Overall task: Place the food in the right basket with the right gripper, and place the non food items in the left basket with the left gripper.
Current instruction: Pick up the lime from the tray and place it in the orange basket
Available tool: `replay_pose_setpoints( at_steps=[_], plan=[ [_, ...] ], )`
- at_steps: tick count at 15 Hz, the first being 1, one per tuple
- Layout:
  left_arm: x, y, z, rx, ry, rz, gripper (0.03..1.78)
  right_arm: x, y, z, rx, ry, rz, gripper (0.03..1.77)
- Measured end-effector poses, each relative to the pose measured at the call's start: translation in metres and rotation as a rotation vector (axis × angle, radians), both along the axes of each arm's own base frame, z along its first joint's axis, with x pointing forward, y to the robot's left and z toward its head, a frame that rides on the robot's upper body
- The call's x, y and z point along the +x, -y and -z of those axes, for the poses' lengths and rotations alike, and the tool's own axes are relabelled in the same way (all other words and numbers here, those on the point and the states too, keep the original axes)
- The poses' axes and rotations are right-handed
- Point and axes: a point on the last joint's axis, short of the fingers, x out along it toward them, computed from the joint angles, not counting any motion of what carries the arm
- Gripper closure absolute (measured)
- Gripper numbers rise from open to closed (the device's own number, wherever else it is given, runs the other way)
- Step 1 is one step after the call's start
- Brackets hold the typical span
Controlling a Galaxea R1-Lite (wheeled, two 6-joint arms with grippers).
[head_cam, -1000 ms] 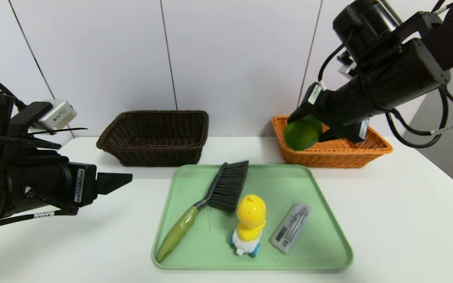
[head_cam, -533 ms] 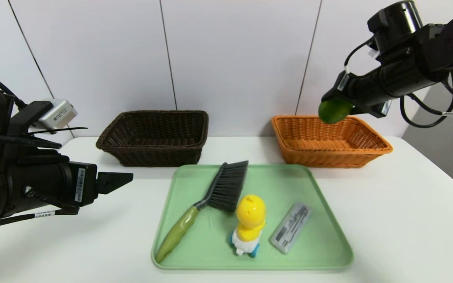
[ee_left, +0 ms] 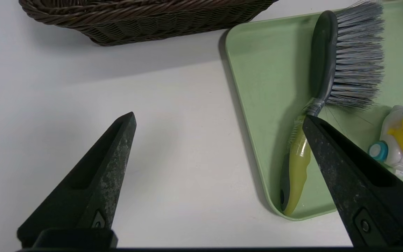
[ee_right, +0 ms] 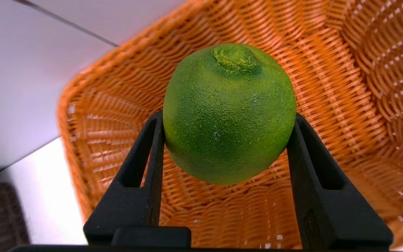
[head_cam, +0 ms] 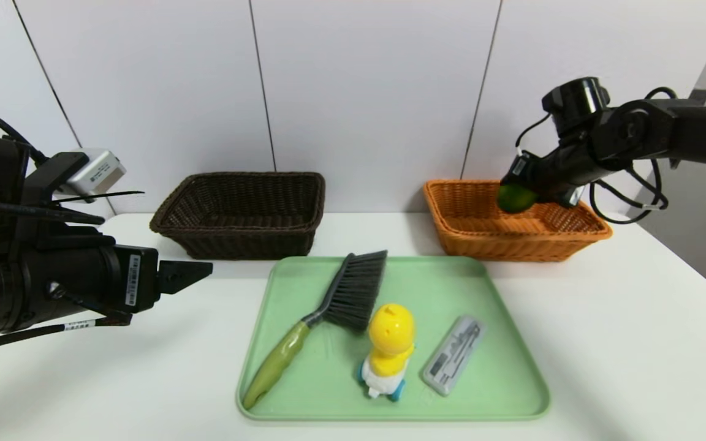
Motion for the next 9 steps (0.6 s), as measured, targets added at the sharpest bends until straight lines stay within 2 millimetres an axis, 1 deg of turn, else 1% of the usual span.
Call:
replay_pose_setpoints(
  at_steps=[3,6,9],
  plan=[
    [0.002,0.001,0.0,0.0,-0.004,0.002,0.12,0.011,0.001,0.016,0.004,-0.013,0.003,0.8],
    [0.004,0.002,-0.001,-0.001,-0.003,0.001,0.12,0.014,0.0,0.023,0.001,-0.031,0.003,0.8],
    [0.005,0.002,-0.002,-0.004,0.001,0.0,0.12,0.014,0.0,0.024,-0.003,-0.031,0.006,0.56]
  ],
)
